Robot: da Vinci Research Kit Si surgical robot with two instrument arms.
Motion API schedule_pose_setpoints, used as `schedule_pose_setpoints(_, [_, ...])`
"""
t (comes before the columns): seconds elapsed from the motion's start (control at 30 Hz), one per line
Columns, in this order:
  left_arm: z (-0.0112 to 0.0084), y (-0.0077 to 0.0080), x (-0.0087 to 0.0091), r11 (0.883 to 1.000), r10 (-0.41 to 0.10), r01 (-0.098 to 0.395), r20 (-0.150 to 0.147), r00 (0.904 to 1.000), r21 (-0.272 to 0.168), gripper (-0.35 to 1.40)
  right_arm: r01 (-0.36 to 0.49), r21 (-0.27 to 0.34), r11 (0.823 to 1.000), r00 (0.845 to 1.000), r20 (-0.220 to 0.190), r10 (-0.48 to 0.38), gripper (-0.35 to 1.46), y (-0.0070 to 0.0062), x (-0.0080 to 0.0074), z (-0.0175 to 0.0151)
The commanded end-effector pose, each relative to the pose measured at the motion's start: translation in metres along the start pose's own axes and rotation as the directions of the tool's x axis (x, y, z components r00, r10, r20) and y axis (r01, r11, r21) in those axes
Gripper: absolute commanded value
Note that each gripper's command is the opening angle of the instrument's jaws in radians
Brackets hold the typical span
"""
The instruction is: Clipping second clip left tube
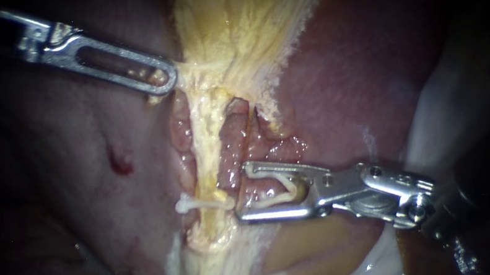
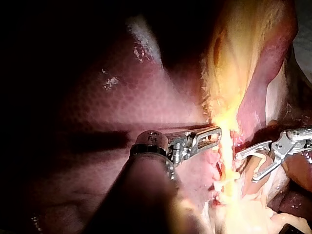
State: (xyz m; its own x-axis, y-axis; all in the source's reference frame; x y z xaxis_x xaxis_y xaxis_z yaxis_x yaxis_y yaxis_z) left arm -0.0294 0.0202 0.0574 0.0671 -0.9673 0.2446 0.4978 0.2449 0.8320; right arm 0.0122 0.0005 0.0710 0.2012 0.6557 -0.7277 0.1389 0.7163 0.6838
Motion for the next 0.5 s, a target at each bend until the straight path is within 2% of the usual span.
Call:
schedule_pose_setpoints(0.03, [0.0000,0.0000,0.0000,1.000,0.000,0.000,0.000,1.0000,0.000,-0.35,0.000,-0.001,1.000,1.000,0.000,0.000,0.50,-0.0001,0.0000,0.0001])
schedule_pose_setpoints(0.23, [0.0000,0.0000,0.0000,1.000,0.000,0.000,0.000,1.0000,0.000,-0.35,0.000,0.005,1.000,1.000,-0.002,0.000,0.50,-0.0001,0.0002,0.0008])
schedule_pose_setpoints(0.5, [0.0000,0.0000,0.0000,1.000,0.000,0.000,0.000,1.0000,-0.001,-0.35,0.002,0.008,1.000,1.000,-0.003,-0.002,0.50,0.0005,0.0001,0.0020])
